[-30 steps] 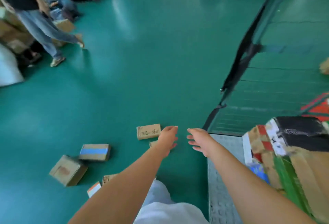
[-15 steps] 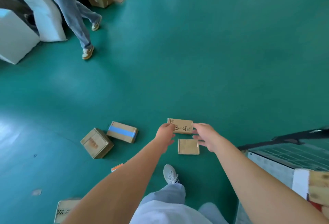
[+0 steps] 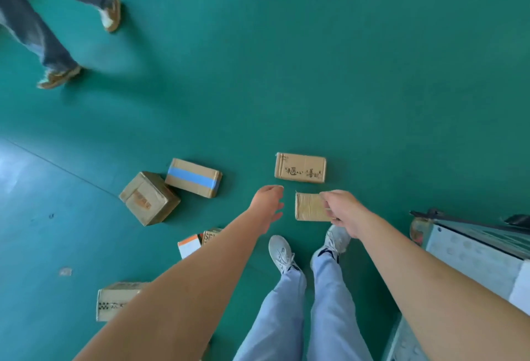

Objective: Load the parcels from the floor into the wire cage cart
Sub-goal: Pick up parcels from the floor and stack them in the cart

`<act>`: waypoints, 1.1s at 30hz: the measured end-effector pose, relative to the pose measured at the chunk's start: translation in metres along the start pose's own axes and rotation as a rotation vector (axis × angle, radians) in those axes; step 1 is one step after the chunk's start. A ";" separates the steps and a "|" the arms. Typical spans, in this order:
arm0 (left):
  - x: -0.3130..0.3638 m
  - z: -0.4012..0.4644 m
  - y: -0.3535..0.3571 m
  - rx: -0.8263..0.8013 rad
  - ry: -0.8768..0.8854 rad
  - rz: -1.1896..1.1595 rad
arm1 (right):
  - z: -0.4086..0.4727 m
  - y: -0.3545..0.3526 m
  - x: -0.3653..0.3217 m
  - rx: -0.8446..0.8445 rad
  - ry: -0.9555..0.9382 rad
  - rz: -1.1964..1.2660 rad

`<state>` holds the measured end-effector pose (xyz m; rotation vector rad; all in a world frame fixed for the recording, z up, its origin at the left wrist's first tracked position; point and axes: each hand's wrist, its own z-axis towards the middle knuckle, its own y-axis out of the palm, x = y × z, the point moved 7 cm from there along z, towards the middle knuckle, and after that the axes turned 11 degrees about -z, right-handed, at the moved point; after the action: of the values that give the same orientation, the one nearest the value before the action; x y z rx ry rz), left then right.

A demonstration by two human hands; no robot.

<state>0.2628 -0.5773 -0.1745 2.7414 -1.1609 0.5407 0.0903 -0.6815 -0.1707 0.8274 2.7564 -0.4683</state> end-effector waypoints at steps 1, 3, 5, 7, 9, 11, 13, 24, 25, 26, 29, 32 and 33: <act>-0.007 0.020 0.004 0.007 -0.017 0.000 | 0.020 0.000 0.010 -0.003 0.026 -0.005; -0.027 0.065 0.013 0.017 -0.062 -0.002 | 0.064 0.001 0.032 -0.017 0.081 -0.018; -0.050 0.112 0.022 0.029 -0.105 -0.003 | 0.111 0.004 0.056 -0.018 0.125 -0.048; -0.076 0.162 0.028 0.043 -0.142 0.008 | 0.160 0.009 0.081 -0.026 0.162 -0.095; -0.104 0.210 0.034 0.050 -0.181 0.021 | 0.209 0.016 0.109 -0.031 0.198 -0.125; -0.130 0.254 0.040 0.058 -0.222 0.041 | 0.255 0.023 0.136 -0.032 0.223 -0.161; -0.158 0.300 0.045 0.062 -0.253 0.083 | 0.301 0.031 0.163 -0.038 0.244 -0.186; -0.246 0.487 0.081 0.108 -0.255 0.258 | 0.495 0.064 0.244 0.079 0.309 -0.121; -0.251 0.495 0.084 0.102 -0.263 0.253 | 0.502 0.068 0.247 0.089 0.323 -0.106; -0.252 0.501 0.088 0.095 -0.267 0.248 | 0.509 0.070 0.251 0.103 0.340 -0.094; -0.248 0.499 0.090 0.091 -0.267 0.261 | 0.503 0.071 0.253 0.096 0.401 -0.026; -0.229 0.474 0.093 0.075 -0.251 0.254 | 0.473 0.057 0.247 0.127 0.414 0.013; -0.221 0.463 0.095 0.063 -0.244 0.255 | 0.458 0.050 0.242 0.146 0.405 0.026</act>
<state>0.1820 -0.6066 -0.6886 2.7900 -1.5896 0.2741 -0.0233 -0.6892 -0.6789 1.0984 3.1003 -0.5554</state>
